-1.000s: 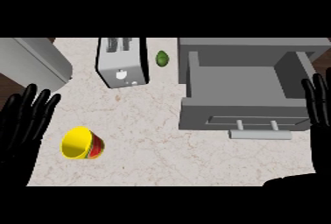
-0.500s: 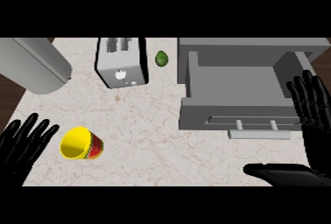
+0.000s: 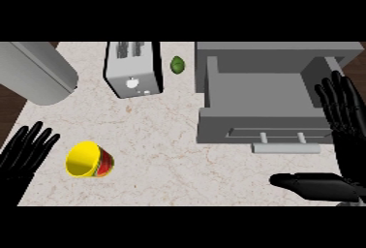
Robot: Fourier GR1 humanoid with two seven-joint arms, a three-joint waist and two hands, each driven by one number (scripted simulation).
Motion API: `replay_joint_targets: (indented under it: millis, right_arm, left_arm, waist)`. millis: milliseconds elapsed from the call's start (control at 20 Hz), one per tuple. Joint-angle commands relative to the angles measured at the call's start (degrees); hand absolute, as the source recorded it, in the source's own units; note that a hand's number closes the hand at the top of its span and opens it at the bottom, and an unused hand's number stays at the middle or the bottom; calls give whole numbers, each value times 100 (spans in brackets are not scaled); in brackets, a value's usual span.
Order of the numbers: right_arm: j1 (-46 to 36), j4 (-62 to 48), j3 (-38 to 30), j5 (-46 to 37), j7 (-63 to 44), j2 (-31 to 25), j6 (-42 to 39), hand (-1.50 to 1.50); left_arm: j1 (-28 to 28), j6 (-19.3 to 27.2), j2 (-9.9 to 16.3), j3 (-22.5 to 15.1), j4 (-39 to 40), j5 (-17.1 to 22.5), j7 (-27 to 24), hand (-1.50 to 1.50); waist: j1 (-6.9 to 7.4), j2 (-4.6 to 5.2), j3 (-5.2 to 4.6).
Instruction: Pick up the cup, place it into the drawer and close the drawer
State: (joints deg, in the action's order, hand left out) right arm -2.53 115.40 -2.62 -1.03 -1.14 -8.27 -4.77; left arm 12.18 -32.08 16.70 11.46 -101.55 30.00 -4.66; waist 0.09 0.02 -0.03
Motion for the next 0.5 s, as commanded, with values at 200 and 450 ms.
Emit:
replay_joint_targets:
  millis: [200, 450]
  right_arm:
    - [409, -101, 0, -84, 521, 93, -144, -150]
    - [-205, -380, -156, 3, 249, -63, -218, -150]
  left_arm:
    - [-368, -67, -104, 308, 1368, -1239, -884, -150]
    - [-1166, -230, 159, 529, 3290, -1959, -1958, -150]
  waist:
    - [-22, -3, 2]
    - [-29, 7, -1]
